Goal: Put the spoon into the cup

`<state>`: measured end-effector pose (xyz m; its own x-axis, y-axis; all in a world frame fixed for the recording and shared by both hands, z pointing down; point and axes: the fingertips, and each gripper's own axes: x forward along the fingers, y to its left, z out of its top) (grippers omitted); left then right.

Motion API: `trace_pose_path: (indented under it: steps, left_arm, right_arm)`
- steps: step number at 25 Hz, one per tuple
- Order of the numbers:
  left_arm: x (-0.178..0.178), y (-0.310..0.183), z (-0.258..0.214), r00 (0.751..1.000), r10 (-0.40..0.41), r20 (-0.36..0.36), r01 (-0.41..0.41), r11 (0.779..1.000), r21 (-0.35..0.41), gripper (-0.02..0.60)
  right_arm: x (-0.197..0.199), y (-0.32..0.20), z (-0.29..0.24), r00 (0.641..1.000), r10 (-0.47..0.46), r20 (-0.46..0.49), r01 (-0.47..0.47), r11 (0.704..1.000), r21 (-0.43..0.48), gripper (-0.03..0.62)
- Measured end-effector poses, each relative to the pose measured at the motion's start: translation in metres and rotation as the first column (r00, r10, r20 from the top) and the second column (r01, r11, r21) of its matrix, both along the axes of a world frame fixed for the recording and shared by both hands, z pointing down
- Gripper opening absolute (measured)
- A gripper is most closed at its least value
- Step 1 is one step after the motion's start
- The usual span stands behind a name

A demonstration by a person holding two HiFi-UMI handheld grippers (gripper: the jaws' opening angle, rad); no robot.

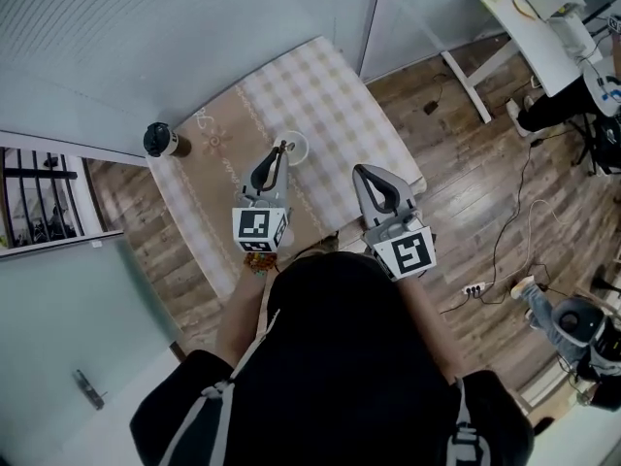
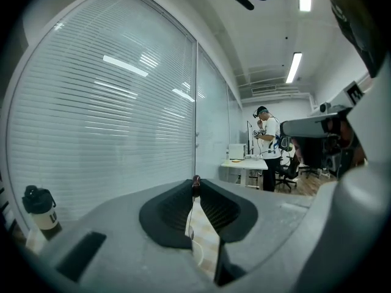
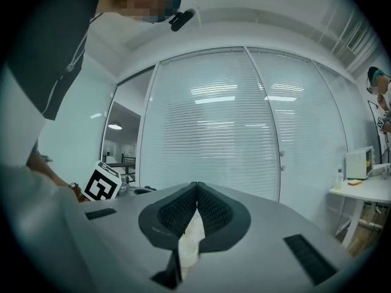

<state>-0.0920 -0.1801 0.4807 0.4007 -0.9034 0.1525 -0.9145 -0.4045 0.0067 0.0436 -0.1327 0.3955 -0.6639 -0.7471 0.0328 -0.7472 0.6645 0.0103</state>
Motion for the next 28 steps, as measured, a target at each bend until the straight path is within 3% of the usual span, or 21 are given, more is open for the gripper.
trace_pose_path:
  steps: [28]
  left_arm:
    - [0.005,-0.005,0.103,0.999,0.013,0.039,-0.007,0.99,-0.143,0.051]
  right_arm:
    - [0.003,0.005,0.033,1.0,-0.022,-0.02,0.021,0.998,-0.064,0.008]
